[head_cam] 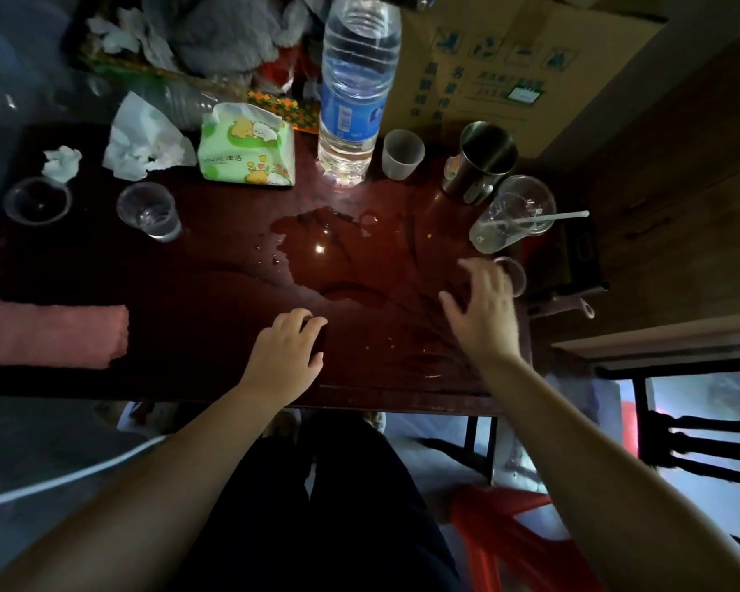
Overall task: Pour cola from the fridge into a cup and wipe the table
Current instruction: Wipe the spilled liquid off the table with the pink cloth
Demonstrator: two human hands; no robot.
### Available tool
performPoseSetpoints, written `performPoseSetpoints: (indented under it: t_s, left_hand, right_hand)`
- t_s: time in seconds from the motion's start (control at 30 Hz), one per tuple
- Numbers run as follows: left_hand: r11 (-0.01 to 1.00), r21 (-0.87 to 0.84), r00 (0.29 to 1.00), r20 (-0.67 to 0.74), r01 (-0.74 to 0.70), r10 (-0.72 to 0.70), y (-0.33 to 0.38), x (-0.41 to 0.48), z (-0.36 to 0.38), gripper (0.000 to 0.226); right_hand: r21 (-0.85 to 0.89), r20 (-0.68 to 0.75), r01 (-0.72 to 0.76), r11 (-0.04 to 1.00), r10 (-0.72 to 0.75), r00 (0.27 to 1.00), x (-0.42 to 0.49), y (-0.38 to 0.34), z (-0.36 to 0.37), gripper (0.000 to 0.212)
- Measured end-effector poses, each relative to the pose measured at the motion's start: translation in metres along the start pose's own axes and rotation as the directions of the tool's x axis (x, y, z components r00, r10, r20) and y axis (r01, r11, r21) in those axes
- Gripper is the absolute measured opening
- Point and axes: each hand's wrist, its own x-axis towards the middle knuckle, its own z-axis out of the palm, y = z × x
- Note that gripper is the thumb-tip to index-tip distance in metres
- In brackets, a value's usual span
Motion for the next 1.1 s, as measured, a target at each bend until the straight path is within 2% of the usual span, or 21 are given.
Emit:
performPoseSetpoints:
  t_s: [0.13, 0.3, 0.37, 0.57, 0.7, 1.0, 1.1]
  left_hand:
    - [0.996, -0.077, 0.995, -0.083, 0.051, -0.058, -0.022, -0.014, -0.016, 0.048]
    - [0.969, -0.093, 0.958, -0.155, 0.229, -0.242, -0.071, -0.047, -0.036, 0.045]
    - [0.942, -0.101, 0.924, -0.187, 0.319, -0.333, -0.094, -0.064, -0.043, 0.045]
    - [0.782, -0.132, 0.754, -0.21, 0.609, -0.622, -0.151, -0.115, -0.058, 0.047]
    - [0.723, -0.247, 0.696, -0.201, 0.645, -0.69, -0.175, -0.13, -0.059, 0.04]
    - [0.766, -0.224, 0.741, -0.201, 0.602, -0.641, -0.188, -0.14, -0.052, 0.036]
    - [0.765, -0.2, 0.743, -0.186, 0.612, -0.643, -0.189, -0.139, -0.05, 0.039]
  right_hand:
    - [0.07, 0.236, 0.215, 0.974, -0.226, 0.945, -0.024, -0.068, 0.04, 0.044]
    - [0.133, 0.473, 0.332, 0.934, -0.354, 0.807, -0.036, -0.147, 0.083, 0.052]
    - [0.159, 0.511, 0.376, 0.913, -0.402, 0.76, -0.035, -0.176, 0.096, 0.053]
    - [0.212, 0.552, 0.515, 0.831, -0.536, 0.638, -0.027, -0.258, 0.128, 0.056]
    - [0.259, 0.588, 0.538, 0.802, -0.573, 0.571, -0.022, -0.3, 0.146, 0.057]
    - [0.301, 0.618, 0.503, 0.81, -0.568, 0.544, -0.005, -0.344, 0.181, 0.051]
    - [0.29, 0.616, 0.464, 0.837, -0.535, 0.579, -0.002, -0.349, 0.19, 0.041]
